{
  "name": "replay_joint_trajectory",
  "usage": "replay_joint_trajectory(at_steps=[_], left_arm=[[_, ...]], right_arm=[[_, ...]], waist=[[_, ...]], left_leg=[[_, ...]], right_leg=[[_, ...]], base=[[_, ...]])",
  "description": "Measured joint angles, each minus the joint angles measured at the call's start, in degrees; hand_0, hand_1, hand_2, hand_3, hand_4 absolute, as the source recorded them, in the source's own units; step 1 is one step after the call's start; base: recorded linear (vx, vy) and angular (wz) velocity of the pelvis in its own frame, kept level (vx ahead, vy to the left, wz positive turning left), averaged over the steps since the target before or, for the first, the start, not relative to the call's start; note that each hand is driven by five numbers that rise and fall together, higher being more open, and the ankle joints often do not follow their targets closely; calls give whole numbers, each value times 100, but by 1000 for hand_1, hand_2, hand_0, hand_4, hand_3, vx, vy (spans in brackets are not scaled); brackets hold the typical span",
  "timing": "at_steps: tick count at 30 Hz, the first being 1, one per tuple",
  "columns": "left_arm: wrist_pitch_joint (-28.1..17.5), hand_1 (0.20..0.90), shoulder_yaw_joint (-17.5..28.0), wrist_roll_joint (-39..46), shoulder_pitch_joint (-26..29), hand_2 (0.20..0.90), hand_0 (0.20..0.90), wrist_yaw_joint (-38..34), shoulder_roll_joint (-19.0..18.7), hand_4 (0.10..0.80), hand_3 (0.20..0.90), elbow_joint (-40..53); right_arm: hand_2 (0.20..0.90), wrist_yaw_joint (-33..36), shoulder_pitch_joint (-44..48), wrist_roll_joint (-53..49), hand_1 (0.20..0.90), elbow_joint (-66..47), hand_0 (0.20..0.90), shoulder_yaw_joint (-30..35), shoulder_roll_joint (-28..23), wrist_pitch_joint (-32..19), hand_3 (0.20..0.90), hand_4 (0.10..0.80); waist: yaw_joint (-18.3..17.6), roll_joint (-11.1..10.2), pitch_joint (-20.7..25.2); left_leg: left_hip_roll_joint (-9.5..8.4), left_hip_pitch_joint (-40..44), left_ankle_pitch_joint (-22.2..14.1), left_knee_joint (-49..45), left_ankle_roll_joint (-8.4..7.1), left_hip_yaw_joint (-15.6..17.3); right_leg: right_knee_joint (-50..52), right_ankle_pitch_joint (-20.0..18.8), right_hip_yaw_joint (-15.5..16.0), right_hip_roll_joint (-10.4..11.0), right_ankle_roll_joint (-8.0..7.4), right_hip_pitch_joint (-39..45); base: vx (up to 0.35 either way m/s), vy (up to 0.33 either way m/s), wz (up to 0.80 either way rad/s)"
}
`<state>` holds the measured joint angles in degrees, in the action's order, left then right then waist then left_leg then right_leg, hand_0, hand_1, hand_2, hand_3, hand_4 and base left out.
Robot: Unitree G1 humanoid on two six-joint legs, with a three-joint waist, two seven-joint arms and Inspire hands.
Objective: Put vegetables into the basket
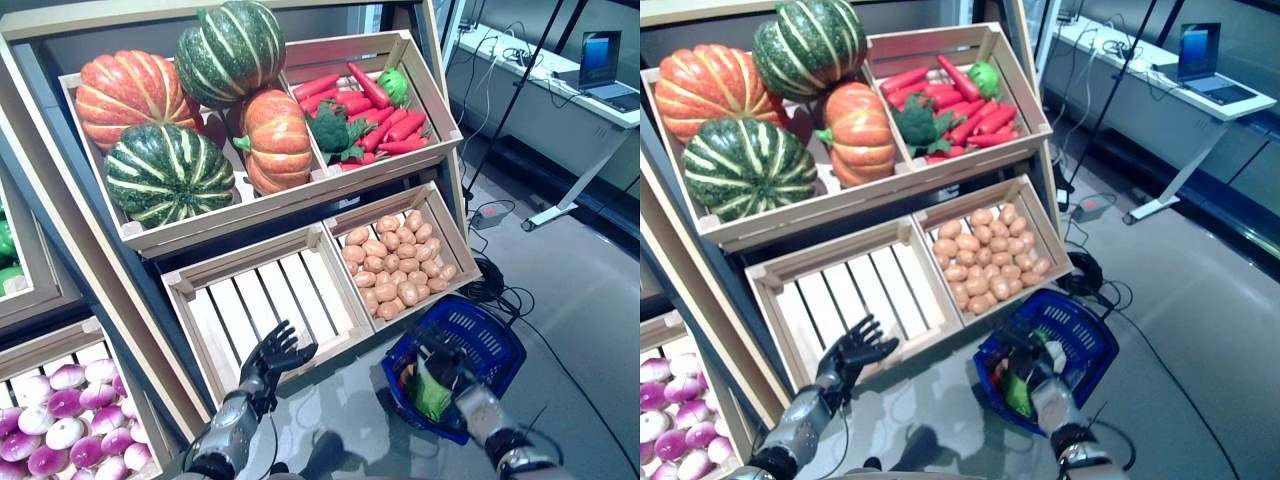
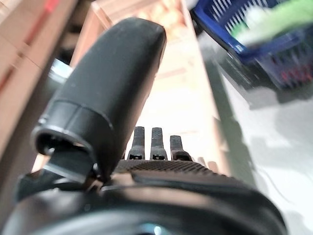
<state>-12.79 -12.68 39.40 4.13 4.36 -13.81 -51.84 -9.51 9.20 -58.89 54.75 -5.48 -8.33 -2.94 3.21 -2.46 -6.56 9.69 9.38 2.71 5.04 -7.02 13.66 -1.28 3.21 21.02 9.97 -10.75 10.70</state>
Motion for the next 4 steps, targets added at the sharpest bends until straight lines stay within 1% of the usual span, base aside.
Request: replay_joint_trajectory(at_steps=[2, 4], left_arm=[[-6, 900, 74, -257, -154, 900, 900, -187, 64, 800, 900, -295], [-13, 900, 73, -596, -227, 900, 900, -344, 106, 800, 900, -512]], right_arm=[[900, -139, -350, -11, 900, 14, 900, -52, 157, -89, 900, 800], [900, -239, -559, -17, 900, 66, 900, -50, 172, -103, 900, 800]], waist=[[-96, -5, 108], [-137, -1, 165]], left_leg=[[3, 3, 0, 0, 0, 33], [5, 17, 2, 1, 2, 61]], right_leg=[[-58, -37, -46, -13, -3, 9], [-79, -66, -81, -17, 5, 13]], base=[[49, -2, -8], [29, 0, -8]])
